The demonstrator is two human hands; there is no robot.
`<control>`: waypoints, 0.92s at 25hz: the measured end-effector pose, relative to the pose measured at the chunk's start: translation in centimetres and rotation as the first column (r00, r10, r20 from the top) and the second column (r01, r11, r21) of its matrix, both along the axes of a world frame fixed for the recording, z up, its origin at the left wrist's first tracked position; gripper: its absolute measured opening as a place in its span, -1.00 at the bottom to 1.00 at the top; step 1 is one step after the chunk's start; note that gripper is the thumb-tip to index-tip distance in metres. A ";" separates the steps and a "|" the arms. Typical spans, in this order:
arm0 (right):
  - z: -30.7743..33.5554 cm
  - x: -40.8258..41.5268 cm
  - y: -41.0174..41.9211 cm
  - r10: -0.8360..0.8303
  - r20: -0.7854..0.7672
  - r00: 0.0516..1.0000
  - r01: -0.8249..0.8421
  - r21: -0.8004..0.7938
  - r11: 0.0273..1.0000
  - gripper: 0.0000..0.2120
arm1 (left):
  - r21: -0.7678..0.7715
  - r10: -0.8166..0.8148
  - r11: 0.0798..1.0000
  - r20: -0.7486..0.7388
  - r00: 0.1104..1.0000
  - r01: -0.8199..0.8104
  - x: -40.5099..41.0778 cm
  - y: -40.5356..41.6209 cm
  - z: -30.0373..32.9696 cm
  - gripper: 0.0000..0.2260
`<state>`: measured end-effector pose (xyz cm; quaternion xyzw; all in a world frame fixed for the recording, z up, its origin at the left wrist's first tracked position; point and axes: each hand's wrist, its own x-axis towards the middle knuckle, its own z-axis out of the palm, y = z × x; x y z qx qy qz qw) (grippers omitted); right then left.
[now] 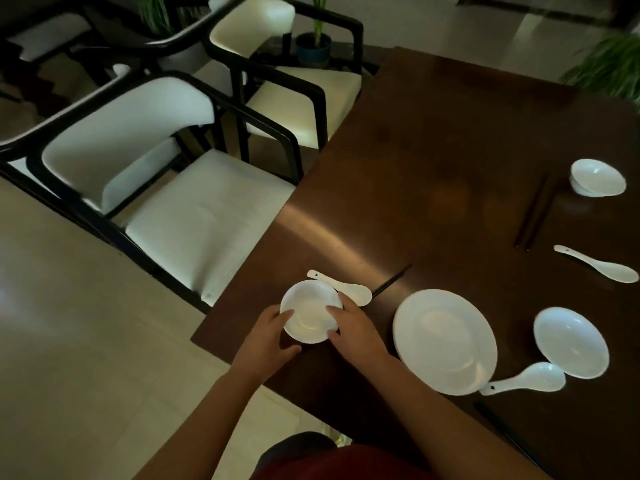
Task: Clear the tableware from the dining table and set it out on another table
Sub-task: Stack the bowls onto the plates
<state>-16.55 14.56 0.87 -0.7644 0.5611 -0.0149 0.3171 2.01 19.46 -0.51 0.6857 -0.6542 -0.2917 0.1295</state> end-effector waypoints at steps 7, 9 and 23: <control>0.8 -0.7 -0.1 -0.209 0.111 0.972 0.211 0.000 0.978 -0.52 | -0.110 -0.002 0.994 -0.002 1.000 0.002 -0.8 -1.1 0.9 -0.46; 1.7 -2.0 0.0 -0.282 0.151 0.948 0.286 -0.007 0.958 -0.51 | -0.156 -0.057 0.986 -0.019 0.998 0.053 -1.9 -2.1 1.9 -0.45; 1.8 -17.5 5.2 -0.667 0.129 0.734 0.672 0.010 0.741 -0.58 | 0.011 -0.436 0.898 -0.090 0.895 0.439 -17.8 -5.6 1.5 -0.45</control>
